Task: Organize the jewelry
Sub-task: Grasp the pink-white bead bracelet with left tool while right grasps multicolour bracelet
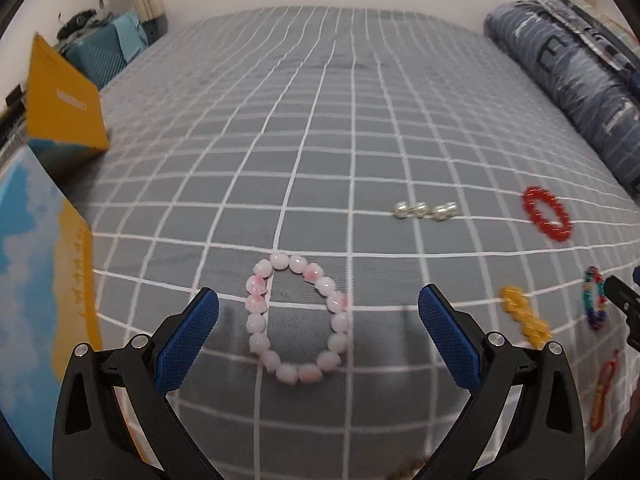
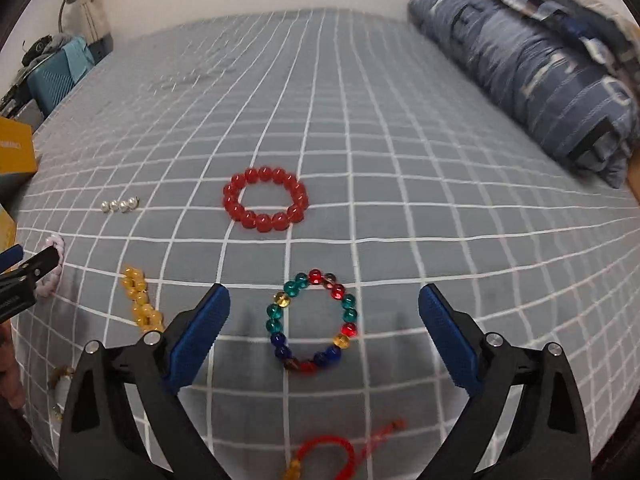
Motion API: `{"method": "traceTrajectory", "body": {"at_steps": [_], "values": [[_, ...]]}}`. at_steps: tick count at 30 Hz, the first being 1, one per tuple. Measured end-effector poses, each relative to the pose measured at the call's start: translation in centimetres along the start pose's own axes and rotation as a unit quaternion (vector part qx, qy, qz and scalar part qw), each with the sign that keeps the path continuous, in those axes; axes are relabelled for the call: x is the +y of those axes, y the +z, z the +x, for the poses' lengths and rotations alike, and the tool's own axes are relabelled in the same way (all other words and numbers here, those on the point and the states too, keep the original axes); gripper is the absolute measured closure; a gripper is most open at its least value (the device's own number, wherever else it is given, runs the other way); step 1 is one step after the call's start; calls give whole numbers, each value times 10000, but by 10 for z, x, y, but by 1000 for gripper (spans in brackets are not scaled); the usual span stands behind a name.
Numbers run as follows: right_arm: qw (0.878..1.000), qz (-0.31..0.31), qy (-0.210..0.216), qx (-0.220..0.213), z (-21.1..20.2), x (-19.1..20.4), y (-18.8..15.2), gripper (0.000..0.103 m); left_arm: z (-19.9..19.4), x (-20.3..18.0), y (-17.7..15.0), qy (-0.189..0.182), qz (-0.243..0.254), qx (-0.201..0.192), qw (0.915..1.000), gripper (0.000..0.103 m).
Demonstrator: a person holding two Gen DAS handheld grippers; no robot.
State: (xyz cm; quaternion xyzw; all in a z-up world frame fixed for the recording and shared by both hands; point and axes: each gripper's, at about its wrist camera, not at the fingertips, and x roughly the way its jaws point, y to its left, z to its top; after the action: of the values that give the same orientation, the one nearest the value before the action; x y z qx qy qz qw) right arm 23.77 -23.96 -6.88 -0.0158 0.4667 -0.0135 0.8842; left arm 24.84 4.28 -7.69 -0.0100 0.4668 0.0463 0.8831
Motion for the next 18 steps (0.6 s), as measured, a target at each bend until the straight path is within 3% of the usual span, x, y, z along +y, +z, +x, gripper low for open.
{"method": "traceTrajectory", "body": {"at_steps": [5,9,15,18], "values": [[9984,78,229,516,35,-6,-2,17,25,2,-3,-54,50,177,9998,5],[9979,114,332,550,42,-8,-7,20,28,-1,-5,32,89,107,9999,5],[9980,76,343,522,39,-15,-7,44,28,0,-8,-40,10,149,9999,7],[9981,-8,336,508,36,-10,-7,57,26,1,-7,-130,-13,178,9998,19]]}}
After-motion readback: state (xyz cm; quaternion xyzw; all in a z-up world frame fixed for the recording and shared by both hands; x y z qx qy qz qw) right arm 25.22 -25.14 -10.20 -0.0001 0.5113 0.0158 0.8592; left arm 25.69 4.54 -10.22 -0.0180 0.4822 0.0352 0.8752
